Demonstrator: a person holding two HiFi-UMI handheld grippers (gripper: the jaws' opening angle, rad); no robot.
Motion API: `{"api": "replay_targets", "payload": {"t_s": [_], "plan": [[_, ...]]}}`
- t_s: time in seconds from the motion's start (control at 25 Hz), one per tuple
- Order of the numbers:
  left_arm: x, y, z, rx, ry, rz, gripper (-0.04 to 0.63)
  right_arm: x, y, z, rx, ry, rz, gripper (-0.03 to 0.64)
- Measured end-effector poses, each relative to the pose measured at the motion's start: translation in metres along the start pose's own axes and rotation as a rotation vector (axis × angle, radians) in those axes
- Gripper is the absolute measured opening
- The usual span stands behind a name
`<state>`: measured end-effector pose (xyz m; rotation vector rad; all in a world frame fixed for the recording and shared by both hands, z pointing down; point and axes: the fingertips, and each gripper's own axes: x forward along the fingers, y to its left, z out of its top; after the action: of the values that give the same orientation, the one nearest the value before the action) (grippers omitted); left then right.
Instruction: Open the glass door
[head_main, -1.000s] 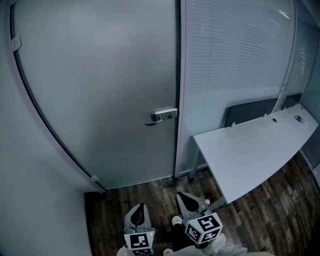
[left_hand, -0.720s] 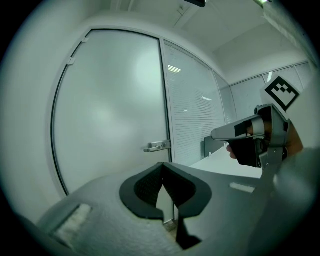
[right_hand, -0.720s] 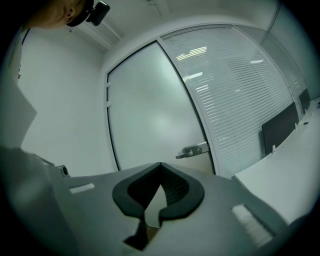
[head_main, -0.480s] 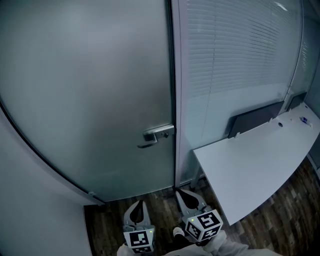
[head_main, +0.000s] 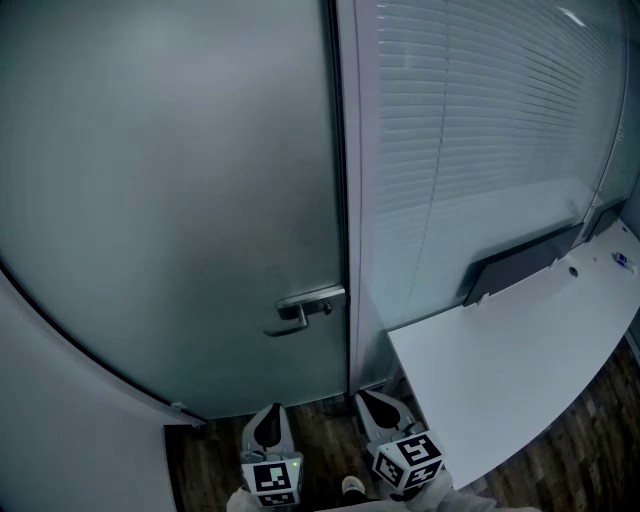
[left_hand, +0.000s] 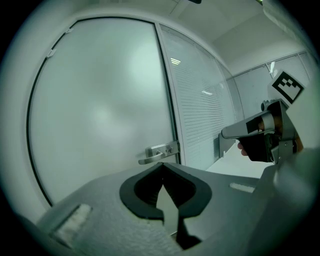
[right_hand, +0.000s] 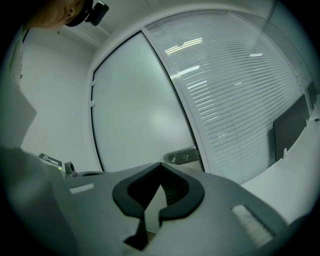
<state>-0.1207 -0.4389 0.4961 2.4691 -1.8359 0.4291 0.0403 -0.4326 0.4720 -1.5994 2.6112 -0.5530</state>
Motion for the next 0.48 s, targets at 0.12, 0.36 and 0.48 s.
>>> {"api": "replay_targets", "payload": {"t_s": [0.12, 0.36, 0.48], "plan": [[0.012, 0.008, -0.001, -0.001, 0.006, 0.008, 0.003, 0.009, -0.008, 0.001, 0.01, -0.002, 0.0, 0.005], [0.038, 0.026, -0.012, 0.001, 0.049, -0.001, 0.071, 0.029, -0.015, -0.004, 0.02, 0.028, -0.008, 0.005], [0.056, 0.03, -0.019, 0.069, 0.079, -0.035, 0.115, 0.038, -0.013, -0.005, 0.018, 0.041, -0.011, 0.003]]}}
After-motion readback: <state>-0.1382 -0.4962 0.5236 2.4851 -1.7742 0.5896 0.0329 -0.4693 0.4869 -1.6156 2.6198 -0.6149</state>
